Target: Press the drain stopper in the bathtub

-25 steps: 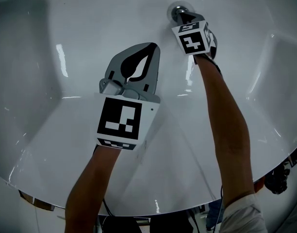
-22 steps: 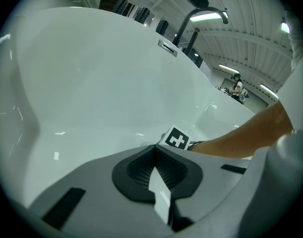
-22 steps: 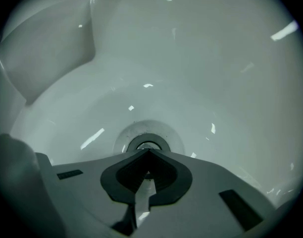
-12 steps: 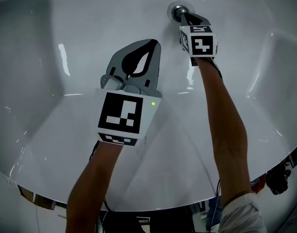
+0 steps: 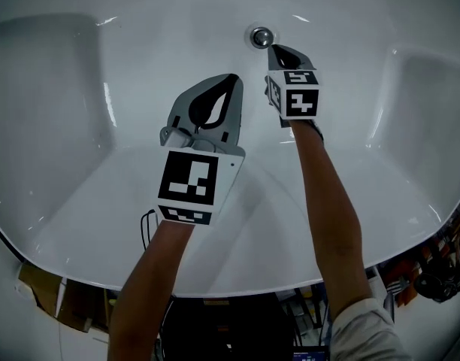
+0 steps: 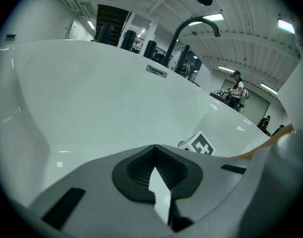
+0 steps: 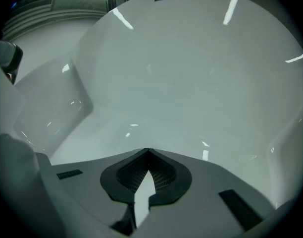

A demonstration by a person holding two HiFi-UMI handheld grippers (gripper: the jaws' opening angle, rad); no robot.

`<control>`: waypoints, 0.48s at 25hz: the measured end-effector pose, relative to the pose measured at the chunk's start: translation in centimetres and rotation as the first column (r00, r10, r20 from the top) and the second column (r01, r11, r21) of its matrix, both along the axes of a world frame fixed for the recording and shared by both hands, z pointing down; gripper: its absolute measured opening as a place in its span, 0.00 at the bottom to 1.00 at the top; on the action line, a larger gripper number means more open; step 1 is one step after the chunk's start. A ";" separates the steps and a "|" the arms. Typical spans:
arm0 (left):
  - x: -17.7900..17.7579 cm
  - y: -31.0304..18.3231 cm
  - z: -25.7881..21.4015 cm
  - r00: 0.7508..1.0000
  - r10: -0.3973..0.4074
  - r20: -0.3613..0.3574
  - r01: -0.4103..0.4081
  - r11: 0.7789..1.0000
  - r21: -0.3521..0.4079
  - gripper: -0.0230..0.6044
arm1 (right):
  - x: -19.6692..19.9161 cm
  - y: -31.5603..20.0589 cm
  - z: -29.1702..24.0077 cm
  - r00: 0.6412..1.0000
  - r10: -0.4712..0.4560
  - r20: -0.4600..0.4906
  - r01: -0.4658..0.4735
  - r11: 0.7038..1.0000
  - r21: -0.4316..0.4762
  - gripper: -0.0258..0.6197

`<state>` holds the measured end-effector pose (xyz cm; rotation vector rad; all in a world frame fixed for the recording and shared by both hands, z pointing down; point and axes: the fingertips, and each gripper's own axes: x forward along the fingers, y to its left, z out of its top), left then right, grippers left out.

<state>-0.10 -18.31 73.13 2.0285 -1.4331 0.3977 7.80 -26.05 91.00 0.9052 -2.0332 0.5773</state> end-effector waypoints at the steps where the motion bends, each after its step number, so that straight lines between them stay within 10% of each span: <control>1: 0.0 0.1 -1.1 1.000 -0.003 0.002 0.003 1.000 0.005 0.05 | -0.2 0.1 -1.5 1.000 0.005 0.017 -0.005 1.000 0.007 0.06; 12: 0.0 2.3 -13.7 0.999 -0.034 0.018 0.032 0.997 0.067 0.04 | -0.8 4.5 -19.8 0.982 -0.004 0.186 -0.017 0.994 0.112 0.06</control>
